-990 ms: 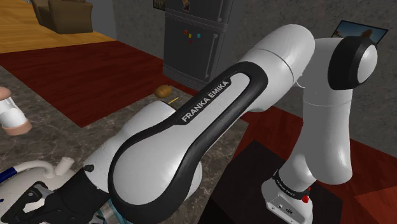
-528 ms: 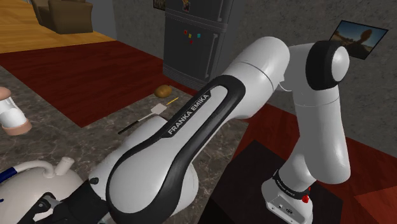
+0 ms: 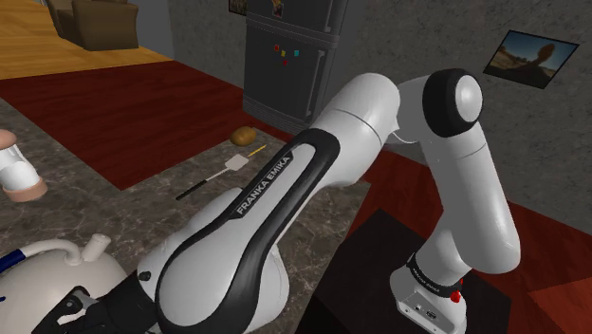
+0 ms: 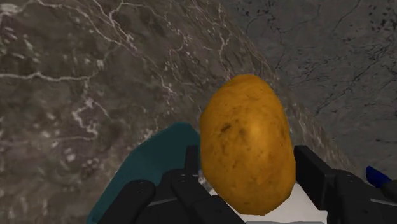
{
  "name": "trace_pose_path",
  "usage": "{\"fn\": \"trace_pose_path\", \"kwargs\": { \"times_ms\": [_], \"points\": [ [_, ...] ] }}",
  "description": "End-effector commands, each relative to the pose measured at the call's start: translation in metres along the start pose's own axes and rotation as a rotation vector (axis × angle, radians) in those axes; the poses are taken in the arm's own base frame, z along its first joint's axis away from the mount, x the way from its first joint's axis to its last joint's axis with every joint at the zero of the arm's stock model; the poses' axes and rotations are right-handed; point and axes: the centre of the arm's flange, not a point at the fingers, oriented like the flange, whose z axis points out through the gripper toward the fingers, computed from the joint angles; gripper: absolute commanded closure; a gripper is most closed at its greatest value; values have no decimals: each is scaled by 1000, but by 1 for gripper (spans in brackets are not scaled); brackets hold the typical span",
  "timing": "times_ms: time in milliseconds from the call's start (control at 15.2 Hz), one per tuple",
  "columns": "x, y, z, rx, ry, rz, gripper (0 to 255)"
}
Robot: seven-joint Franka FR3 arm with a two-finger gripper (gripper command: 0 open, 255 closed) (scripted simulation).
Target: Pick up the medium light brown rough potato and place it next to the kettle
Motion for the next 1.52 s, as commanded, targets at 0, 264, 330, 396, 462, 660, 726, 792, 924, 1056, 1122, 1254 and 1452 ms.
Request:
{"fn": "trace_pose_path", "kwargs": {
  "times_ms": [0,264,330,396,462,660,726,792,924,1056,1122,1254,1452],
  "points": [
    [5,23,15,-58,-38,15,255],
    [16,39,29,-58,-38,15,255],
    [16,39,29,-58,-38,15,255],
    [16,39,29,-58,-38,15,255],
    [16,39,29,-58,-38,15,255],
    [16,39,29,-58,-38,15,255],
    [16,39,29,-58,-38,15,255],
    [16,39,29,-58,-38,15,255],
    [15,64,12,-59,-34,11,0],
    [5,45,20,-51,-45,17,0],
    [13,31,28,-45,-56,23,0],
    [16,38,15,-58,-38,15,0],
    [18,36,-21,-58,-38,15,0]
  ]
}}
